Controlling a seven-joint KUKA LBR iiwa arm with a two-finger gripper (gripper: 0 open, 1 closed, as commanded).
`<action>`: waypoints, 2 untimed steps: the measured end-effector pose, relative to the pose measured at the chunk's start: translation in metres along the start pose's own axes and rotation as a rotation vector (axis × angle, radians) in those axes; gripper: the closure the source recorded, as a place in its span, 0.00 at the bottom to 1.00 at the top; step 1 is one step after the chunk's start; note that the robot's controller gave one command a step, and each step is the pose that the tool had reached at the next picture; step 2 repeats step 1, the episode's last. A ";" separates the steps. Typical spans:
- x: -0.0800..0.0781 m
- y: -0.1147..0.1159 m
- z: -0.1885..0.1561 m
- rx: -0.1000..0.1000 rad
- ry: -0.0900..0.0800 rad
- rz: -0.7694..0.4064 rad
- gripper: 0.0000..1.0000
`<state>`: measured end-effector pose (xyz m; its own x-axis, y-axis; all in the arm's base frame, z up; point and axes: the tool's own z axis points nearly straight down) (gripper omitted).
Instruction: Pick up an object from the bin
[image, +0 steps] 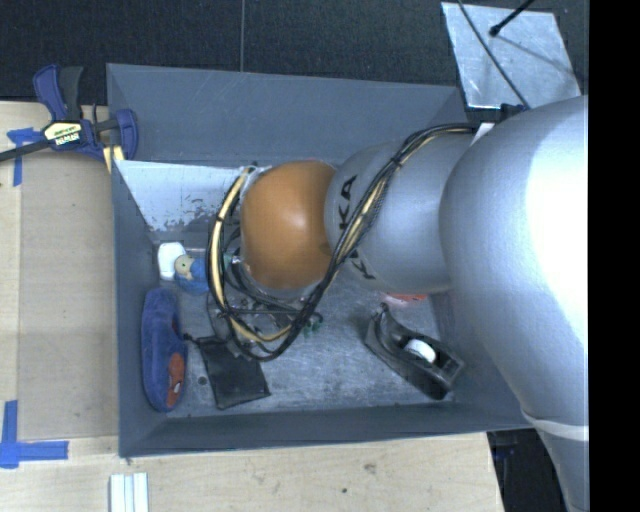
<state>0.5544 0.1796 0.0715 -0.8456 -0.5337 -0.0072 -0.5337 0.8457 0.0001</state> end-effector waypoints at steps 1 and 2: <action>0.023 0.024 -0.142 0.002 -0.004 0.032 1.00; 0.023 0.024 -0.142 0.002 -0.004 0.032 1.00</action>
Offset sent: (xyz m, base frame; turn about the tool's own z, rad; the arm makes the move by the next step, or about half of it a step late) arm -0.0359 0.0070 0.1365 0.0326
